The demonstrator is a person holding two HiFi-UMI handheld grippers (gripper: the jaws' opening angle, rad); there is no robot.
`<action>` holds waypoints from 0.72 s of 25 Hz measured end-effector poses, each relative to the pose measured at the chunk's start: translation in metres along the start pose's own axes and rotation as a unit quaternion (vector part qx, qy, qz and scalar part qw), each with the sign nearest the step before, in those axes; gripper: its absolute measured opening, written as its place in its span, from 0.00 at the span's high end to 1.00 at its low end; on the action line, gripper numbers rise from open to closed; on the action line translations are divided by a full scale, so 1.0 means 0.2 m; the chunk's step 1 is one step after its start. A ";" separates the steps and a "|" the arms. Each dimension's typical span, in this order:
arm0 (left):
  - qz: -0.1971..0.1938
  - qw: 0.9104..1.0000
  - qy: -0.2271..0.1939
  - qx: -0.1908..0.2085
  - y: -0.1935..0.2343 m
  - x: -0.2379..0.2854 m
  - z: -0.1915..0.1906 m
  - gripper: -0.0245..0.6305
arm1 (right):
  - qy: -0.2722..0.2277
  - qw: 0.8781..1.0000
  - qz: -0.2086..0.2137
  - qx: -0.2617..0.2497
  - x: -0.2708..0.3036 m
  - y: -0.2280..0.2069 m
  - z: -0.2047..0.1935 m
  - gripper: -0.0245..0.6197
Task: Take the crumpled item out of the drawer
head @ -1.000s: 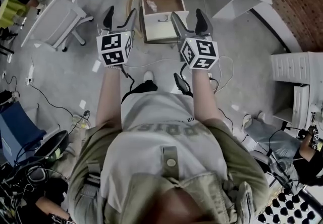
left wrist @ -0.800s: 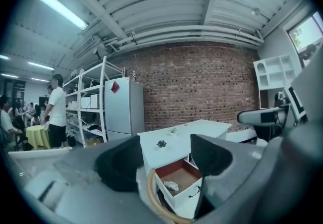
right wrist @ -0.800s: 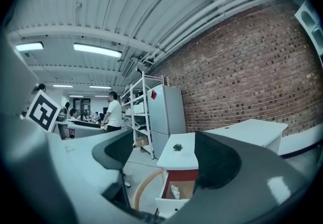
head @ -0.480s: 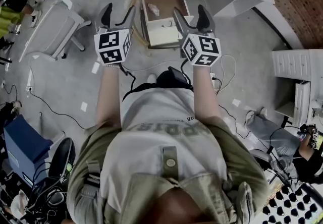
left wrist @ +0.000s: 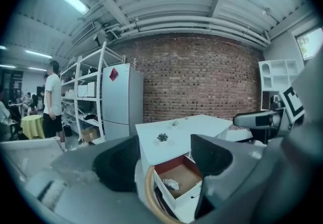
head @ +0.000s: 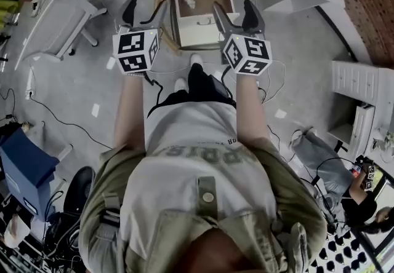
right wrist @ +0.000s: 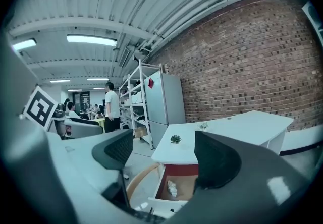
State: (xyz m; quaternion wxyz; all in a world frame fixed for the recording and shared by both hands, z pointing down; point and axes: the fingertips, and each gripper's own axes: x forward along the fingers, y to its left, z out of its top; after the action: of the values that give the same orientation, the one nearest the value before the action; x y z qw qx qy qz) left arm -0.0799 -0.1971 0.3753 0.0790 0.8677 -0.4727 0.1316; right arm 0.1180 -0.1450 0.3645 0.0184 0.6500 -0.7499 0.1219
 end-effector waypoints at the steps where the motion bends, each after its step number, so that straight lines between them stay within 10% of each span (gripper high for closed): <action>1: 0.003 1.000 0.002 -0.003 0.01 0.02 0.00 0.46 | 0.004 1.000 0.004 -0.002 0.03 -0.01 -0.01 0.39; 18: 0.050 0.998 0.031 -0.026 0.02 0.41 -0.05 0.46 | 0.100 0.988 0.095 -0.069 0.57 -0.25 -0.23 0.39</action>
State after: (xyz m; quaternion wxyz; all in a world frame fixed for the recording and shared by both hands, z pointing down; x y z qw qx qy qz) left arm -0.0419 -0.2615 0.4088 0.1097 0.8363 -0.5160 0.1493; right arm 0.1434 -0.2518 0.4390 0.1265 0.5571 -0.8094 0.1359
